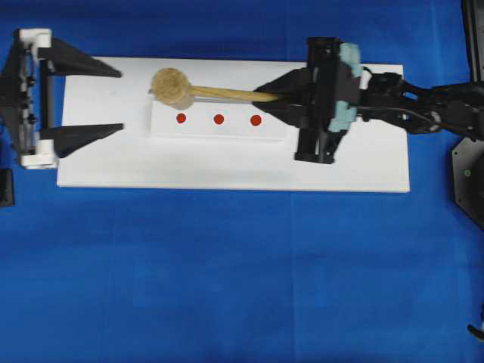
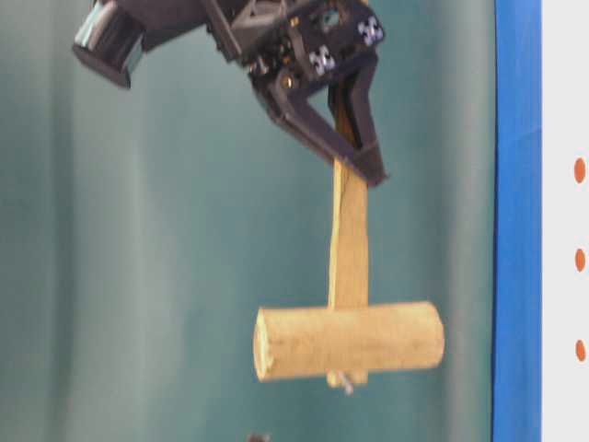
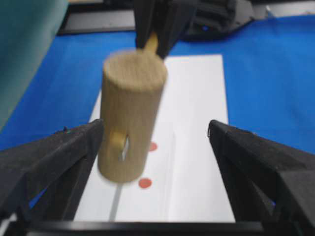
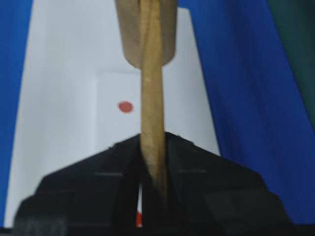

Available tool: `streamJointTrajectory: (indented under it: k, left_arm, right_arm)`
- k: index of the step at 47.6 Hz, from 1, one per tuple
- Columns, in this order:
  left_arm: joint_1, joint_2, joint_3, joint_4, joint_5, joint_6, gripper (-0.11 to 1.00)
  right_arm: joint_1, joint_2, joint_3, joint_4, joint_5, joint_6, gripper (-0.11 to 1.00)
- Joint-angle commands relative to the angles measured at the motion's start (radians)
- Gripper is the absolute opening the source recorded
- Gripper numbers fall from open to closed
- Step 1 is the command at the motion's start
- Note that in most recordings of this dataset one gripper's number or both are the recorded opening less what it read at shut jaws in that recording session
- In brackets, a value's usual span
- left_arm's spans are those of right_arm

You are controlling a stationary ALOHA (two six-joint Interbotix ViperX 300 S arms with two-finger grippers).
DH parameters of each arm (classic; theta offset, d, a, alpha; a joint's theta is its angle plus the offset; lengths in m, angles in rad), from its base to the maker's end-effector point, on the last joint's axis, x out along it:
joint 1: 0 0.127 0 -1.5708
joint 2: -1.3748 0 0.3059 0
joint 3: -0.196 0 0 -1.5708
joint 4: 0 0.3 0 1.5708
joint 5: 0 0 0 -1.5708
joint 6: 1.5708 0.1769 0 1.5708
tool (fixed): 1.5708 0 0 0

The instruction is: Hit the mark with a hammer.

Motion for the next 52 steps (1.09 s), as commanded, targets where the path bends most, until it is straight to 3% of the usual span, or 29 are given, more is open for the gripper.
streamJointTrajectory:
  k: [1, 11, 22, 52]
  left_arm:
    - [0.002, -0.055, 0.003, 0.000, 0.043, -0.002, 0.92]
    - [0.003, -0.178, 0.052, 0.002, 0.150, 0.015, 0.92]
    - [0.006, -0.227, 0.072, 0.002, 0.215, 0.014, 0.92]
    - [0.006, -0.230, 0.072, 0.000, 0.218, -0.002, 0.92]
  right_arm:
    - [0.002, -0.057, 0.008, 0.020, -0.018, 0.003, 0.02]
    - [0.003, -0.084, 0.035, 0.081, -0.017, 0.003, 0.02]
    - [0.002, -0.084, 0.035, 0.095, -0.018, 0.003, 0.02]
    - [0.037, 0.041, -0.080, 0.152, -0.034, 0.003, 0.02]
